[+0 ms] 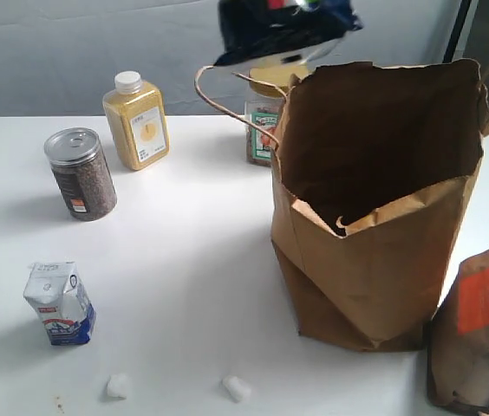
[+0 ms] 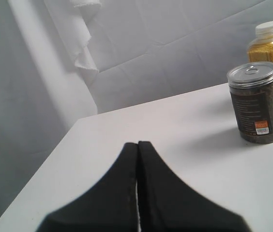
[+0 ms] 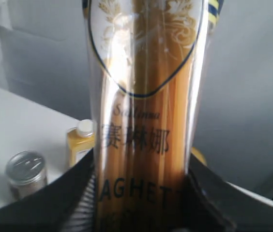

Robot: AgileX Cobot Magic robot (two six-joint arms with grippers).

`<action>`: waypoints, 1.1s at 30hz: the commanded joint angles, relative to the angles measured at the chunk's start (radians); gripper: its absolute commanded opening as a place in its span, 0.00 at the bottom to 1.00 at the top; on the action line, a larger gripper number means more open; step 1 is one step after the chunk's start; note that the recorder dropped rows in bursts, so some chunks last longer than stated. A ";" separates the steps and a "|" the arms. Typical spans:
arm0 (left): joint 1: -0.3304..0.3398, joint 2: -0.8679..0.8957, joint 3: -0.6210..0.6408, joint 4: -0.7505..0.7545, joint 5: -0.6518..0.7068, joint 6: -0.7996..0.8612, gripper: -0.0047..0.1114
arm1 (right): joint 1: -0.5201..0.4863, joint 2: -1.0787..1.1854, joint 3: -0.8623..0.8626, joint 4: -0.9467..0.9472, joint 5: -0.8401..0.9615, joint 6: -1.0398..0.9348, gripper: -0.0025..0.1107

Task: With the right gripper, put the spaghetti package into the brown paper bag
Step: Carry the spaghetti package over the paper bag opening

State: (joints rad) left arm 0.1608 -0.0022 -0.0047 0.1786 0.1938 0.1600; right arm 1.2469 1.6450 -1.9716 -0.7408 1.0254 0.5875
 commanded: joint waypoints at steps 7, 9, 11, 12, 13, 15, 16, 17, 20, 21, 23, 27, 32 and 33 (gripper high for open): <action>-0.002 0.002 0.005 -0.001 -0.010 -0.004 0.04 | -0.093 -0.159 0.364 -0.164 -0.231 0.050 0.02; -0.002 0.002 0.005 -0.001 -0.010 -0.004 0.04 | -0.125 -0.180 0.440 -0.164 -0.301 0.099 0.02; -0.002 0.002 0.005 -0.001 -0.010 -0.004 0.04 | -0.159 -0.196 0.511 -0.164 -0.356 0.127 0.02; -0.002 0.002 0.005 -0.001 -0.010 -0.004 0.04 | -0.173 -0.201 0.538 -0.164 -0.374 0.130 0.02; -0.002 0.002 0.005 -0.001 -0.010 -0.004 0.04 | -0.192 -0.210 0.569 -0.164 -0.392 0.135 0.02; -0.002 0.002 0.005 -0.001 -0.010 -0.004 0.04 | -0.221 -0.220 0.621 -0.171 -0.416 0.158 0.02; -0.002 0.002 0.005 -0.001 -0.010 -0.004 0.04 | -0.238 -0.224 0.652 -0.171 -0.428 0.170 0.02; -0.002 0.002 0.005 -0.001 -0.010 -0.004 0.04 | -0.249 -0.225 0.671 -0.169 -0.438 0.178 0.02; -0.002 0.002 0.005 -0.001 -0.010 -0.004 0.04 | -0.283 -0.231 0.745 -0.166 -0.479 0.202 0.02; -0.002 0.002 0.005 -0.001 -0.010 -0.004 0.04 | -0.290 -0.231 0.764 -0.164 -0.488 0.204 0.02; -0.002 0.002 0.005 -0.001 -0.010 -0.004 0.04 | -0.311 -0.231 0.824 -0.153 -0.509 0.206 0.02; -0.002 0.002 0.005 -0.001 -0.010 -0.004 0.04 | -0.330 -0.232 0.916 -0.135 -0.531 0.206 0.02; -0.002 0.002 0.005 -0.001 -0.010 -0.004 0.04 | -0.330 -0.243 0.985 -0.097 -0.529 0.209 0.02; -0.002 0.002 0.005 -0.001 -0.010 -0.004 0.04 | -0.330 -0.253 0.997 -0.077 -0.529 0.209 0.02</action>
State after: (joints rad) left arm 0.1608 -0.0022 -0.0047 0.1805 0.1938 0.1600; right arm 0.9247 1.4284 -0.9846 -0.8167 0.5304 0.7886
